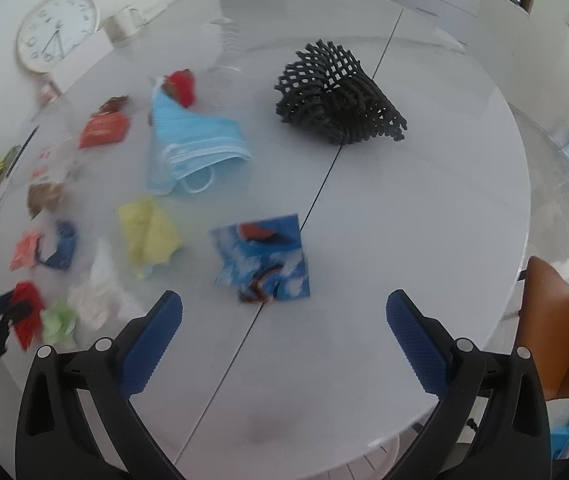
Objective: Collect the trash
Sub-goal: 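Grasp the red crumpled paper with the left tool while the right tool grasps the blue card, then carry both items to the white wastebasket and open both tools to drop them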
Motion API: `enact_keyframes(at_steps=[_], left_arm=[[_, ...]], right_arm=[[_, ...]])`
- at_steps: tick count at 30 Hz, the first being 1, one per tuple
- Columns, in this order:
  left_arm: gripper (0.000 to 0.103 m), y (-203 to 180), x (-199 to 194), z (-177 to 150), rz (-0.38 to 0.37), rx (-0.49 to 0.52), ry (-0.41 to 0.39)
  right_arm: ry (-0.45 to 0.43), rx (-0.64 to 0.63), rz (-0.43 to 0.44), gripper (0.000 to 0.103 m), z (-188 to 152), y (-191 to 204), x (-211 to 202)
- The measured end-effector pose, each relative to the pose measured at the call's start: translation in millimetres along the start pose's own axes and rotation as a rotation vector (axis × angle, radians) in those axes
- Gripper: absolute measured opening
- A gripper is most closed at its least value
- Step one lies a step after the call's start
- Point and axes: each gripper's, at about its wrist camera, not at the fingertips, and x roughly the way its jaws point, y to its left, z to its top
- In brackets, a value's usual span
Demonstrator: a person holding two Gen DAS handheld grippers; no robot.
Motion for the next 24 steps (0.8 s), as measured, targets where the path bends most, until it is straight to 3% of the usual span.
enact_keyframes(at_steps=[2,4,6,8,15,19,24], left_arm=[[0.029,-1,1,2,0.007,0.021,-0.002],[0.029,-3,2,3,0.013,0.039,-0.001],[0.029,-4,3,4,0.013,0.043,0.003],[0.028,-5,2,5,0.013,0.046,0.001],[0.028,-12,-10,7,0.015,0.067,-0.030],[0.028,-22,-17,5,0.022,0.118,-0.053],[0.028,-28,-30,3,-0.015,0.147,-0.051]], right_arm=[[0.002,-0.009,-0.008,0.101,5,4,9],[0.019,-0.034,-0.014,0.090,9,10,19],[0.065,-0.043,-0.035,0.064,12,13,32],[0.097,-0.003,0.014,0.052,11,8,38],[0.064,0.023,0.082,0.052,1,-4,17],[0.016,0.037,0.106,0.052,-18,-20,-28],[0.004,0.072,0.082,0.052,-72,-39,-97]])
